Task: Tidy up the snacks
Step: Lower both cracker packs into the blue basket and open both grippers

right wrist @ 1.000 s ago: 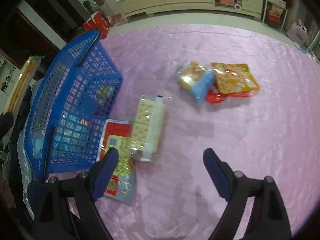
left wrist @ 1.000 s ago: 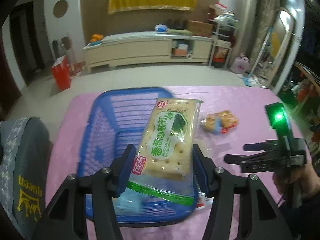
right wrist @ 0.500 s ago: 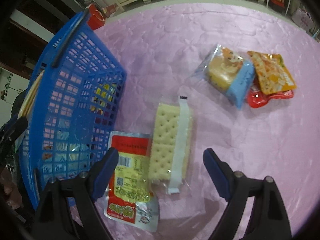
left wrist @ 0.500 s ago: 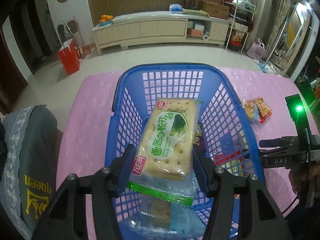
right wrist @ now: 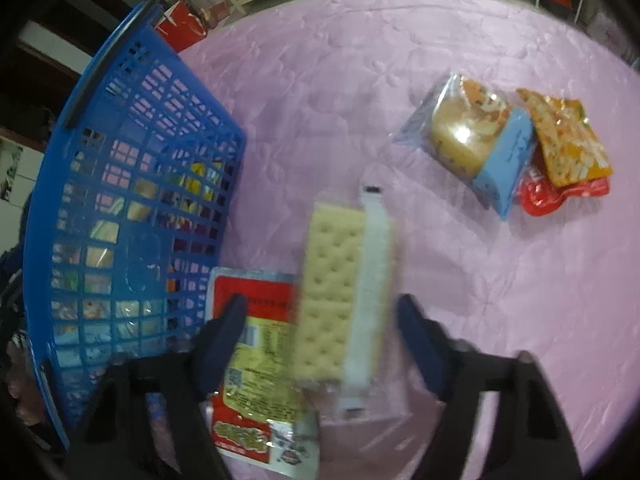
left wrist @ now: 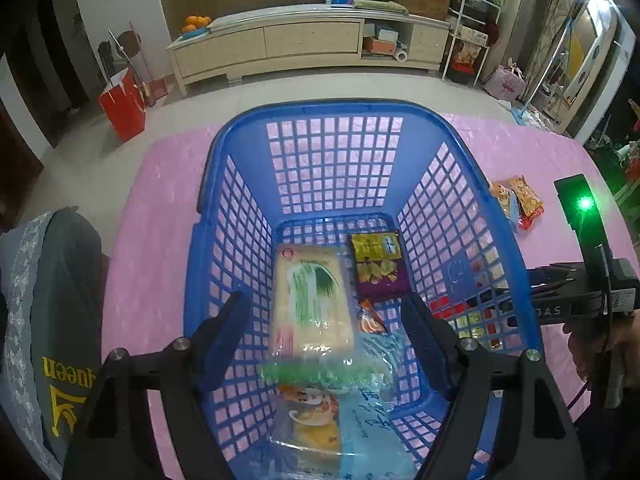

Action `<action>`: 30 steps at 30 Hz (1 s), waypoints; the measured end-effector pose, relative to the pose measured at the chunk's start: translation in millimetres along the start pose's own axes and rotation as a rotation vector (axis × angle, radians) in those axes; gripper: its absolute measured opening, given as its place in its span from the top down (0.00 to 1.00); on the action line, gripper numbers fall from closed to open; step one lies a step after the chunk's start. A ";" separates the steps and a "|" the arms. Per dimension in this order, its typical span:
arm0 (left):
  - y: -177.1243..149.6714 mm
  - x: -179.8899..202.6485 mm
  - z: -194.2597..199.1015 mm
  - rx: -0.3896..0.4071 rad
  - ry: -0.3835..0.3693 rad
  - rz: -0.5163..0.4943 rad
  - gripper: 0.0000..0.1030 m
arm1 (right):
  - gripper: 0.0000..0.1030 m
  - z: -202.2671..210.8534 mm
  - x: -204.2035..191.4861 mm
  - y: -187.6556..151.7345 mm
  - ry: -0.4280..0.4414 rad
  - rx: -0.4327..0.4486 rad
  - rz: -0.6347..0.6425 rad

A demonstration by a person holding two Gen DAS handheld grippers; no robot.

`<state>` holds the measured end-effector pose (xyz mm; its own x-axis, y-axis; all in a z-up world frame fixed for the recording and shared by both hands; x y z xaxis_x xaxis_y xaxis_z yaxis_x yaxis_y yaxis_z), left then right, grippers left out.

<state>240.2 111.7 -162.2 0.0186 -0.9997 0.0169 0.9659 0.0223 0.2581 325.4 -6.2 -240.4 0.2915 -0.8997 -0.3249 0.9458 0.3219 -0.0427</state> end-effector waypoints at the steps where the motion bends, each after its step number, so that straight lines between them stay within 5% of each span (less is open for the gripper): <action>1: -1.1 0.7 0.9 0.000 -0.007 0.007 0.26 | 0.48 -0.1 -0.4 -2.5 0.004 -0.003 0.005; 9: -13.8 6.8 14.0 0.016 -0.022 0.019 0.26 | 0.53 19.4 -11.6 -28.7 -0.033 0.042 0.037; 21: -30.2 12.0 48.5 0.085 -0.046 0.000 0.26 | 0.53 108.3 -64.1 -68.5 -0.087 0.186 0.125; 30: -44.9 -10.0 68.9 0.136 -0.063 0.019 0.26 | 0.53 133.4 -108.7 -54.7 -0.103 0.218 0.226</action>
Point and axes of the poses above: each gripper's, at about its wrist camera, not at the fingertips, and z roughly against the way its jaws point, x to its right, y to its top, the point moved 5 cm from there along -z, roughly the way its jaws point, and after that the axes turned 14 degrees about -x, right-handed, at the moved point
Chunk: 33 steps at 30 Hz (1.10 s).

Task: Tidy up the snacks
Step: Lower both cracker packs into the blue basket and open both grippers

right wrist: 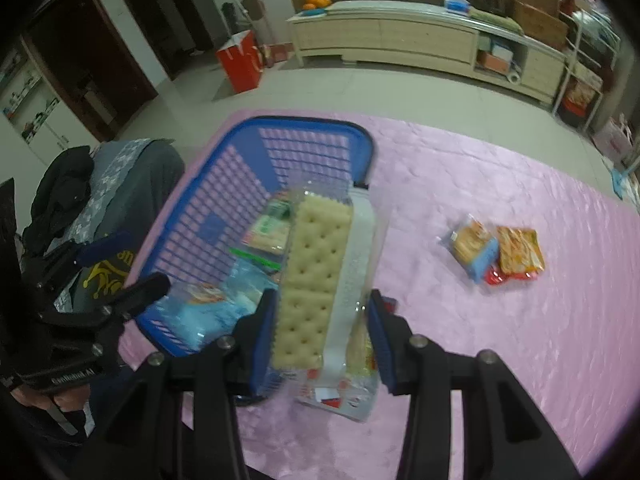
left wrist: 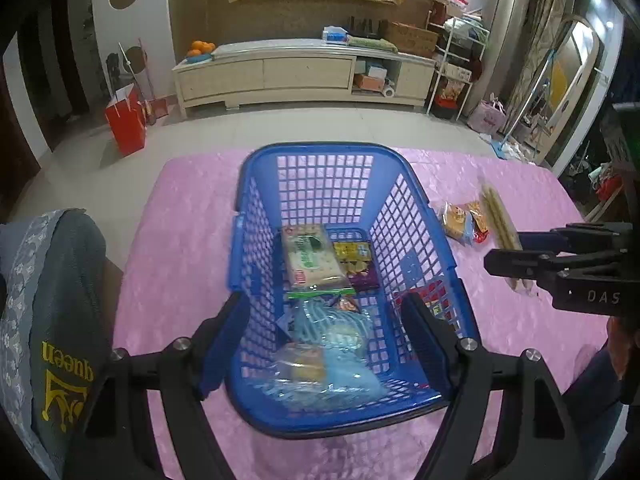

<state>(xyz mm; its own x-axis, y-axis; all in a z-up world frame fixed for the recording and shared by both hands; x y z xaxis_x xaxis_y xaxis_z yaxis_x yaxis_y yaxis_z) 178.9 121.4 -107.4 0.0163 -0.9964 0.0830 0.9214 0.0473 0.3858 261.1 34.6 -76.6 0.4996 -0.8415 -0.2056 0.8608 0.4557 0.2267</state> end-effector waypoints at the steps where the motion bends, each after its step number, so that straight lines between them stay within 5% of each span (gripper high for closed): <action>1: -1.1 -4.0 1.6 0.004 0.000 0.004 0.26 | 0.53 -4.9 -4.2 3.8 -0.002 -0.006 0.008; 10: -6.9 -43.5 0.9 0.008 0.001 0.072 0.26 | 0.53 -35.4 -38.1 20.6 -0.042 -0.063 0.046; 20: -6.0 -41.8 -8.0 -0.005 0.016 0.045 0.26 | 0.52 -54.1 -42.7 23.5 -0.117 -0.088 0.066; 27: -9.7 -40.5 -10.4 -0.021 0.021 0.048 0.26 | 0.22 -38.8 -44.4 16.8 -0.112 -0.042 0.085; 33: -10.3 -32.6 -2.1 -0.017 0.028 0.041 0.26 | 0.20 -19.8 -27.8 6.3 -0.114 -0.024 0.071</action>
Point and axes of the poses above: each gripper's, at about its wrist camera, not at the fingertips, and z roughly against the way its jaws point, x to its right, y to its top, the point moved 5 cm from there along -z, roughly the way its jaws point, and after that the axes turned 14 degrees about -x, right-handed, at the moved point
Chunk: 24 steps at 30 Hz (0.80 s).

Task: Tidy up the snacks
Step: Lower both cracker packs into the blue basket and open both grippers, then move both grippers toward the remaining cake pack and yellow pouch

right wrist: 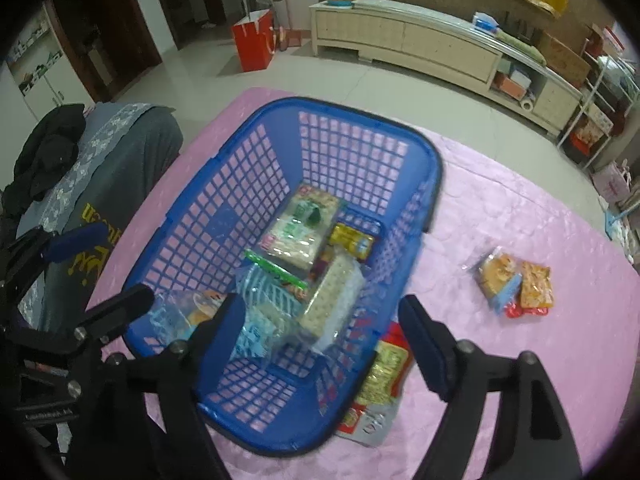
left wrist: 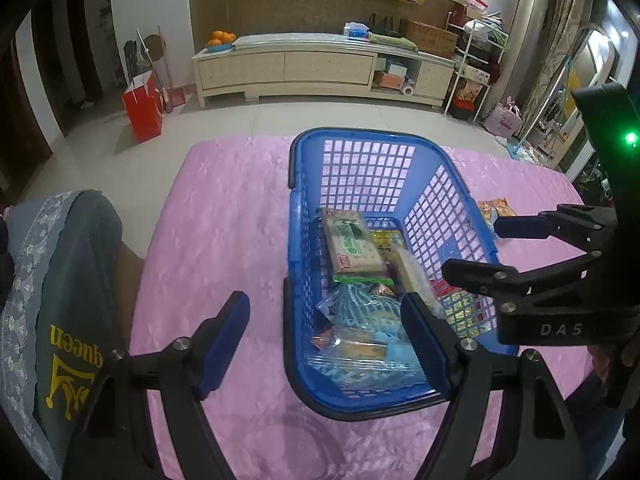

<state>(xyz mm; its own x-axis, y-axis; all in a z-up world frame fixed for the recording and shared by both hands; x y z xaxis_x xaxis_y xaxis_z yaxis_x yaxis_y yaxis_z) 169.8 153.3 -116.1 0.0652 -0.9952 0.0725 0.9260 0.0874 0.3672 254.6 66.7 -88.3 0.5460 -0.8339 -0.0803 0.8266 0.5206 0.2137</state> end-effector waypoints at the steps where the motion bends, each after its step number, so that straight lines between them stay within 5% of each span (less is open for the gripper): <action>1: -0.1 3.3 3.0 0.004 0.001 -0.004 0.26 | 0.20 2.8 4.9 -2.8 0.004 0.003 -0.007; 13: 8.0 67.8 15.7 0.017 0.007 -0.077 0.26 | 0.20 36.2 85.2 -41.2 0.010 0.045 -0.109; 24: 33.1 170.0 4.3 0.032 -0.057 -0.177 0.26 | 0.20 48.7 172.4 -68.7 -0.017 0.092 -0.174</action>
Point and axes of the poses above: each gripper's, at about its wrist camera, not at the fingertips, and z roughly against the way its jaws point, x to its right, y to its top, the point moved 5 cm from there along -z, roughly the way its jaws point, and after that the axes turned 14 degrees about -x, right-handed, at the moved point
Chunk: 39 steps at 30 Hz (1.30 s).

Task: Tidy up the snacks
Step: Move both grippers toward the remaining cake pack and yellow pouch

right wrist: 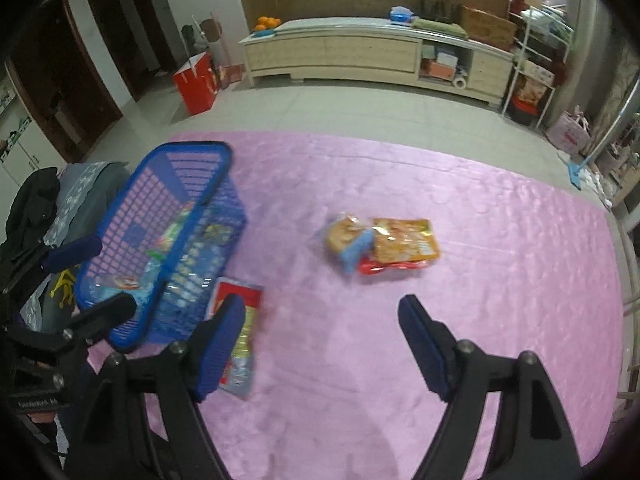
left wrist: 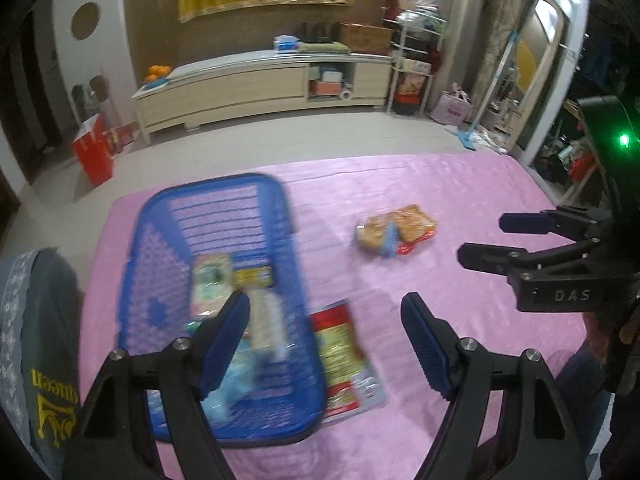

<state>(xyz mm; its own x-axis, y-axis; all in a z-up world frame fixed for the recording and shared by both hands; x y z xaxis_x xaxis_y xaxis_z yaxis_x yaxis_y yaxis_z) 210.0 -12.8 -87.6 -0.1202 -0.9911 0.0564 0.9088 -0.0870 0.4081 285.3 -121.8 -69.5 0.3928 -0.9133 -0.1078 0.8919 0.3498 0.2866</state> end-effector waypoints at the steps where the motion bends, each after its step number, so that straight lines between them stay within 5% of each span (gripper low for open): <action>1: 3.2 7.6 -4.1 -0.003 0.002 -0.010 0.25 | 0.20 -1.0 7.8 0.4 -0.008 0.003 -0.003; 16: 60.5 71.2 -98.3 -0.094 0.060 -0.022 0.24 | 0.20 -58.4 94.2 26.1 -0.069 -0.027 -0.018; 26: 91.6 70.0 -160.9 -0.171 0.108 -0.011 0.24 | 0.20 -107.0 122.1 52.3 -0.038 -0.073 -0.055; 35: 102.6 79.1 -209.9 -0.288 0.222 -0.179 0.24 | 0.20 -125.4 138.9 44.4 -0.001 -0.117 -0.085; 39: 110.1 76.6 -223.8 -0.324 0.172 -0.172 0.24 | 0.20 -124.2 139.5 45.1 0.016 -0.110 -0.082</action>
<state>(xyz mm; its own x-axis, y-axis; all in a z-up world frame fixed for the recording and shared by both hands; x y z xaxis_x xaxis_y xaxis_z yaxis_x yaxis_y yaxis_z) 390.3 -120.7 -242.3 -0.2379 -0.9593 -0.1522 0.9634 -0.2530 0.0884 408.1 -207.6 -189.8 0.3207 -0.9365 -0.1420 0.9398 0.2960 0.1706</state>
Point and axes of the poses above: each gripper's, at about its wrist camera, not at the fingertips, and z roughly against the way its jaws point, x to its right, y to its top, the point moved 5 cm from there along -z, roughly the way its jaws point, and after that the axes turned 14 degrees about -x, right-handed, at the moved point
